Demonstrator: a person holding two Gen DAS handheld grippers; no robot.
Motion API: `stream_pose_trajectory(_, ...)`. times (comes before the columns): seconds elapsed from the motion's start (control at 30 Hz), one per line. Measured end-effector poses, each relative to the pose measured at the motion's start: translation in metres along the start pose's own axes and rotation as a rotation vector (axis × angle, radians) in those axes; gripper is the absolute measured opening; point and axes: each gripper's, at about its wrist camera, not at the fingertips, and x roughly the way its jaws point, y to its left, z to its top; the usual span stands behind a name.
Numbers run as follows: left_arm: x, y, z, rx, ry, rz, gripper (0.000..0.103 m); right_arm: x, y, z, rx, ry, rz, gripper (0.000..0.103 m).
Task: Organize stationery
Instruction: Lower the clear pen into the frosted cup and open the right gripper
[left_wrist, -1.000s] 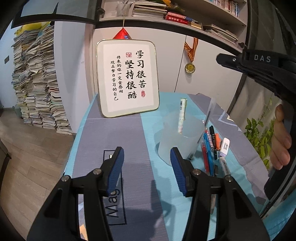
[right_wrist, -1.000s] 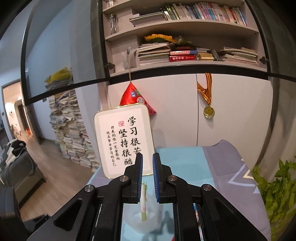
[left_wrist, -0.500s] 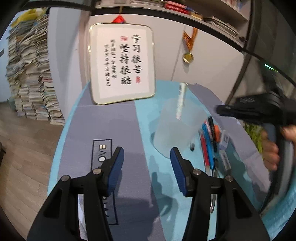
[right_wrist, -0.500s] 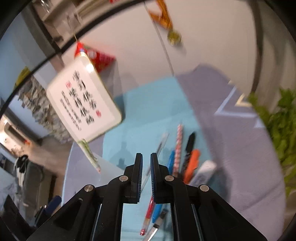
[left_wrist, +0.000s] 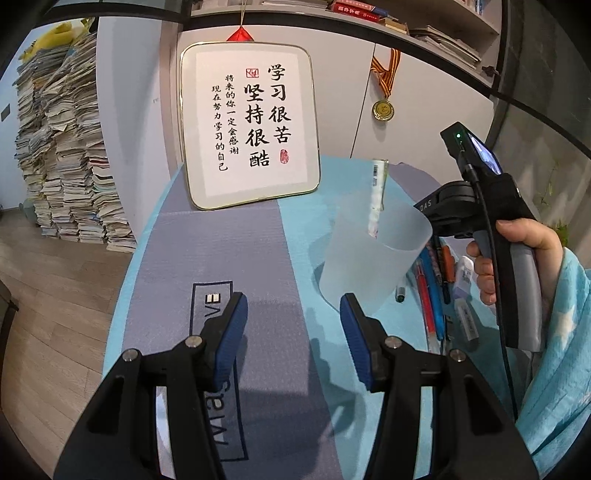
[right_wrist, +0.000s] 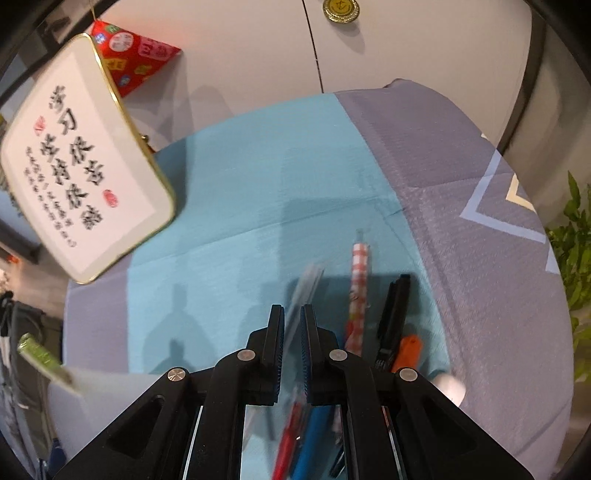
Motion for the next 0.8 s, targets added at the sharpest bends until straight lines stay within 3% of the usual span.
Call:
stream_pose_trajectory(0.07,0.003,-0.001,0.001,0.004,0.005,0.002,0.050,0.006,-0.002,0.003,0.009,0.013,0.023,0.009)
stream_pose_trajectory(0.17,0.005,-0.004,0.002,0.017,0.007,0.000,0.050,0.012,-0.005,0.009,0.020,0.006,0.007,0.034)
stream_pose_trajectory(0.23,0.007,-0.005,0.002,0.023,0.009,0.001,0.050,0.014,-0.004,0.012,0.015,-0.012,0.010,0.040)
stream_pose_trajectory(0.3,0.009,-0.005,0.002,0.023,0.013,0.004,0.050,0.014,-0.002,0.015,0.001,-0.027,-0.003,0.040)
stream_pose_trajectory(0.4,0.009,-0.004,0.001,0.024,0.017,0.012,0.050,0.016,0.001,0.015,-0.010,-0.033,-0.020,0.014)
stream_pose_trajectory(0.57,0.003,-0.001,0.003,0.015,0.011,0.015,0.050,-0.002,-0.016,0.013,0.059,-0.046,0.088,0.013)
stream_pose_trajectory(0.8,-0.007,-0.007,0.002,0.019,-0.005,-0.001,0.050,-0.082,-0.016,-0.010,0.004,-0.229,0.197,0.013)
